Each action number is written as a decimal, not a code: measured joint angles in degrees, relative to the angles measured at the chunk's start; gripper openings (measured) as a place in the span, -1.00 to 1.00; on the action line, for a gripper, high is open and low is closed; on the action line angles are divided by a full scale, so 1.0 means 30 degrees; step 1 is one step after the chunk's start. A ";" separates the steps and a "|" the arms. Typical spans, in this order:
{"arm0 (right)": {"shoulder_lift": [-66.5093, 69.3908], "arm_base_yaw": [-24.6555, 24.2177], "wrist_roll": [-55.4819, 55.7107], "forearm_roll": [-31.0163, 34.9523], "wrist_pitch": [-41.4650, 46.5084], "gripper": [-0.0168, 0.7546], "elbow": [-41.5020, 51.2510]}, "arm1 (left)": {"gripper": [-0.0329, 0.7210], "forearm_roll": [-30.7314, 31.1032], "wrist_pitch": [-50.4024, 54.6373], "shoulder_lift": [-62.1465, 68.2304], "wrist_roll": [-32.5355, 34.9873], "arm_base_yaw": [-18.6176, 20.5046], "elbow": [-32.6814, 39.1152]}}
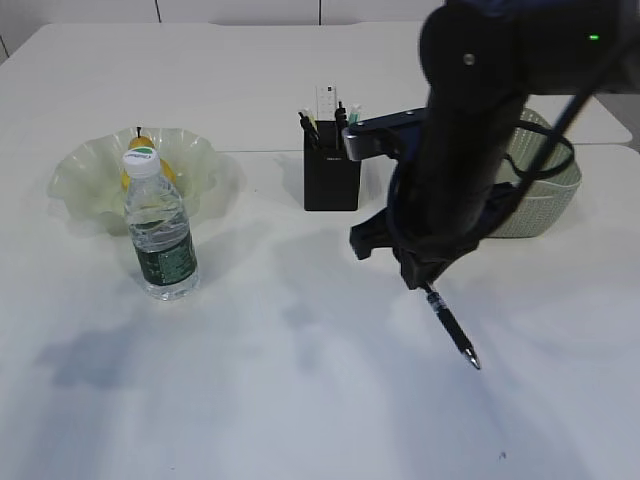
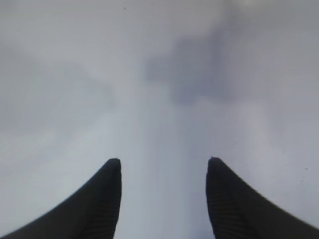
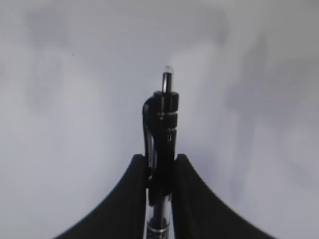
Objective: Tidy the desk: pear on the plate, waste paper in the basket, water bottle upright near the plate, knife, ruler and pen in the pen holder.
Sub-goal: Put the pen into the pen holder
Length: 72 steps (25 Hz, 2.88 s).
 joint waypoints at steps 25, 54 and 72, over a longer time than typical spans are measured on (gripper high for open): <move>-0.2571 -0.2816 -0.3865 -0.0073 -2.2655 -0.75 0.5300 | 0.11 -0.0554 0.0017 0.0000 0.0000 0.0000 0.0000; 0.7295 -0.2816 -0.3865 -0.0073 -2.6090 -0.75 -0.4517 | 0.11 -0.0554 0.0045 0.0000 0.0000 0.0000 0.0000; 0.7744 -0.2859 -0.3865 -0.0081 -2.5223 0.00 -0.4517 | 0.11 -0.0554 0.0084 0.0000 0.0000 0.0000 0.0000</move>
